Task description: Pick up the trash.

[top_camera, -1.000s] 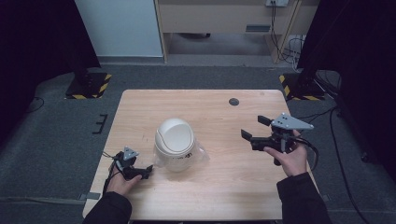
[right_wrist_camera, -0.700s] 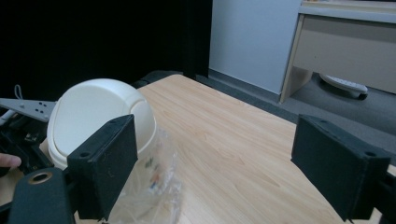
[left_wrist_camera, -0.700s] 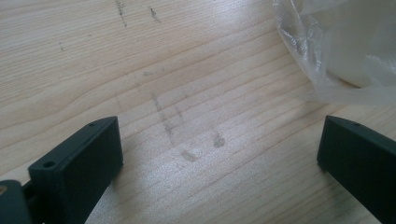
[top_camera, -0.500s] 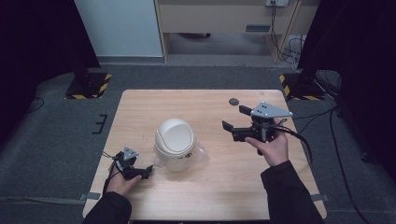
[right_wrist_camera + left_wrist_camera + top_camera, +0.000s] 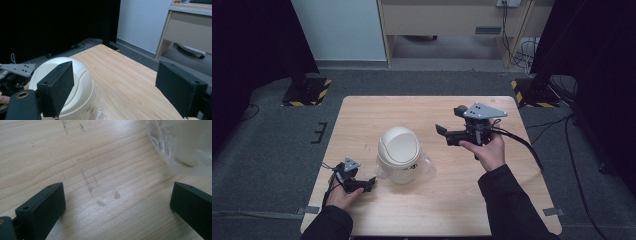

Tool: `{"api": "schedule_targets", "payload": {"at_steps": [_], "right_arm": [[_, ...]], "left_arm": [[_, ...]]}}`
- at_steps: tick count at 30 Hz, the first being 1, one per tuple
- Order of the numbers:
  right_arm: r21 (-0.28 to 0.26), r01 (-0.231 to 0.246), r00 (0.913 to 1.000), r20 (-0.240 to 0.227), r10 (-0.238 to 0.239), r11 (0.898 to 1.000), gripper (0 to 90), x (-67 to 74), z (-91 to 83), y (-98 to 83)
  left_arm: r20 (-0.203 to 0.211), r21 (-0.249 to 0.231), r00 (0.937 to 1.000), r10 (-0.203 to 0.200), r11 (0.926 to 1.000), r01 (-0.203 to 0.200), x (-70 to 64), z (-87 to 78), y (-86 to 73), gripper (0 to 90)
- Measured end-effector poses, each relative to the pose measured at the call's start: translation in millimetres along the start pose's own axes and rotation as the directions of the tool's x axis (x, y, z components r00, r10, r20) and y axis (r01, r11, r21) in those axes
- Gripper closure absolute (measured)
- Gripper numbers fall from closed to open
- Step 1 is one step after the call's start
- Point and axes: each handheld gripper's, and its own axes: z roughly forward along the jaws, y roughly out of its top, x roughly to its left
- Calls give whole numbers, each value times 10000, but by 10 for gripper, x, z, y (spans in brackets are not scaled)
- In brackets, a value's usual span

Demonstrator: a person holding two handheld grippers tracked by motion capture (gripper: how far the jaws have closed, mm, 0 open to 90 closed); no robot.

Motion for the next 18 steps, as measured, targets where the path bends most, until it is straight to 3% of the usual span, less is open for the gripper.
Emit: {"api": "schedule_targets", "payload": {"at_steps": [9, 18], "right_arm": [[-16, -217, 9997, -67, 217, 9998, 155, 87, 208, -53], [507, -129, 9988, -463, 152, 9986, 156, 264, 466, -250]], "left_arm": [[-5, -2, 10000, 0, 10000, 0, -1, 0, 0, 0], [-4, 4, 10000, 9, 10000, -9, -1, -1, 0, 0]]}}
